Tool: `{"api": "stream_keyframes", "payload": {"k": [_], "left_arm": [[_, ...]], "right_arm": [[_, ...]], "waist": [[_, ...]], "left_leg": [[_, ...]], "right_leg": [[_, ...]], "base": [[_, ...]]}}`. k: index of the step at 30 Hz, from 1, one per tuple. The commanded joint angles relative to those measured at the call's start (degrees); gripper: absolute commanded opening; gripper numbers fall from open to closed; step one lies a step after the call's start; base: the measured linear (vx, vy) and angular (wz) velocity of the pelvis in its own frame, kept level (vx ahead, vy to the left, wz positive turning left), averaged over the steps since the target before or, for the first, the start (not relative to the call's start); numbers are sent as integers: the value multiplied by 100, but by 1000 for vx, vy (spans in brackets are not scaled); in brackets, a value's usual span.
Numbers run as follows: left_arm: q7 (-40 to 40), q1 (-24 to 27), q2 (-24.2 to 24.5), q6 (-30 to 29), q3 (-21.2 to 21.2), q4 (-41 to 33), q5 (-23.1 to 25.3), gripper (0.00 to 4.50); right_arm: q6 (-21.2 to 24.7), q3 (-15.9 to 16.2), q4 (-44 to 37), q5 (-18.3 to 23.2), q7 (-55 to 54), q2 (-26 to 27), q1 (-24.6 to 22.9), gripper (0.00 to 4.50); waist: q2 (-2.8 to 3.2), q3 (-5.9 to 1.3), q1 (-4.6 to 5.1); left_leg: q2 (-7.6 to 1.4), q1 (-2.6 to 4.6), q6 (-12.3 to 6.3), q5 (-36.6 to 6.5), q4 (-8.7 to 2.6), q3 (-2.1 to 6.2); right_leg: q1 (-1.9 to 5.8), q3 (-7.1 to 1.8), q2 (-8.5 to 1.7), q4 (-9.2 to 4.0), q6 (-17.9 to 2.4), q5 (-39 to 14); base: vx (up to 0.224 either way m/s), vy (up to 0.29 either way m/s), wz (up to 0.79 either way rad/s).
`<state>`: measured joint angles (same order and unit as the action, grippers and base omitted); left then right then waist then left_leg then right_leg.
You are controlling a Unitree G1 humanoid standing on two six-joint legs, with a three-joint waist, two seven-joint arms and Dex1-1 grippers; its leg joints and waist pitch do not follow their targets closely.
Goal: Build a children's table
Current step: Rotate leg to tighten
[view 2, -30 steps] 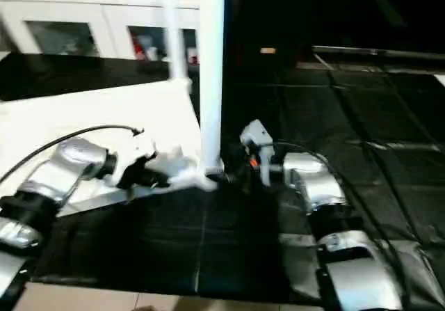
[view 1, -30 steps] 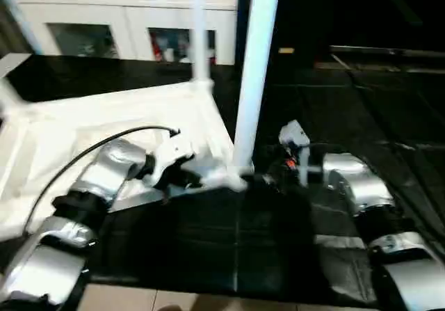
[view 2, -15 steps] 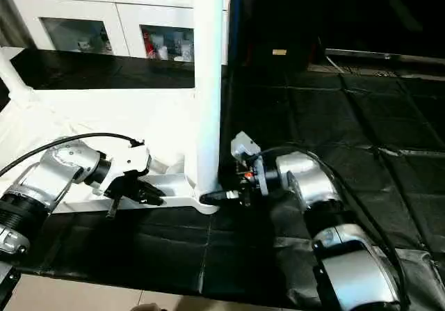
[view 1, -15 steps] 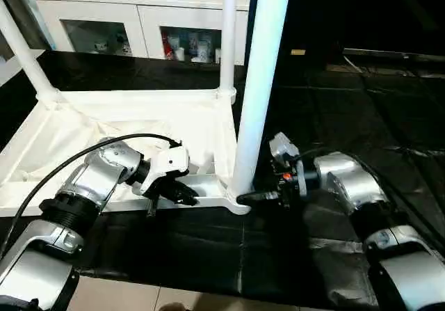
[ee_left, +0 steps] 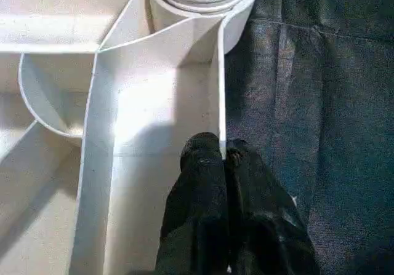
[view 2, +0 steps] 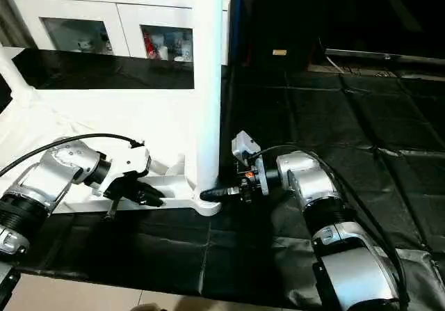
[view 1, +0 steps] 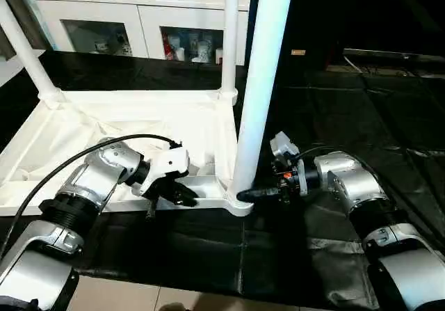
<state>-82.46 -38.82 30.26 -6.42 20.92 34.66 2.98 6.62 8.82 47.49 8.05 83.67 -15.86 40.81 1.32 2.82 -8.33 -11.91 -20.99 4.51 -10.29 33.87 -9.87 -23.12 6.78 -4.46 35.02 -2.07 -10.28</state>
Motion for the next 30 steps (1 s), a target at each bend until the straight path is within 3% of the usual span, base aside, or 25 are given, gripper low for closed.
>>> {"api": "stream_keyframes", "payload": {"k": [1,2,4,9,13,19,21,24,30], "left_arm": [[571,10,-311,-424,-152,102,-57,0],[761,-12,-395,-510,-221,152,-70,0],[1075,-62,-548,-661,-327,237,-88,0],[2650,-488,-1358,-1362,-932,735,-295,0],[3556,-781,-1813,-1427,-1170,1038,-319,0],[4078,-892,-2193,-1407,-1244,1033,-208,0],[3907,-843,-2134,-1410,-1174,966,-159,0],[3748,-794,-2012,-1392,-1115,927,-119,0],[3261,-665,-1651,-1354,-974,855,-61,0]], "right_arm": [[89,-161,-168,108,-469,212,-62,233],[144,-199,-208,123,-621,259,-100,225],[191,-239,-240,79,-1006,349,-155,220],[573,-459,-330,-264,-3238,916,-319,206],[741,-662,-264,-370,-4489,1350,-227,198],[739,-686,-313,-435,-5128,1683,-132,198],[627,-564,-474,-503,-4955,1665,-234,249],[650,-524,-583,-502,-4845,1614,-306,265],[628,-507,-706,-470,-4513,1212,-467,325]], "waist": [[18,-410,39],[14,-405,25],[5,-398,26],[-9,-341,89],[-4,-333,164],[-7,-360,186],[2,-380,185],[-1,-380,192],[-24,-369,258]], "left_leg": [[-214,73,-229,-964,-367,32],[-210,100,-197,-1060,-363,29],[-196,91,-174,-1105,-366,31],[-152,115,-1,-1365,-406,52],[-112,154,23,-1503,-407,64],[-121,113,-92,-1346,-415,66],[-140,95,-125,-1233,-416,66],[-140,65,-168,-1139,-420,66],[-128,51,-186,-1201,-424,65]], "right_leg": [[317,-367,-457,-382,-1179,-1152],[298,-364,-463,-410,-1171,-1280],[314,-359,-467,-428,-1132,-1432],[310,-343,-473,-548,-752,-2343],[283,-321,-471,-641,-545,-2753],[305,-336,-464,-614,-583,-2311],[324,-351,-457,-549,-718,-1819],[356,-357,-455,-501,-821,-1490],[378,-354,-462,-510,-829,-1625]], "base": [[0,0,0],[0,0,0],[0,0,0],[0,0,0],[0,0,0],[0,0,0],[0,0,0],[0,0,0],[0,0,0]]}}
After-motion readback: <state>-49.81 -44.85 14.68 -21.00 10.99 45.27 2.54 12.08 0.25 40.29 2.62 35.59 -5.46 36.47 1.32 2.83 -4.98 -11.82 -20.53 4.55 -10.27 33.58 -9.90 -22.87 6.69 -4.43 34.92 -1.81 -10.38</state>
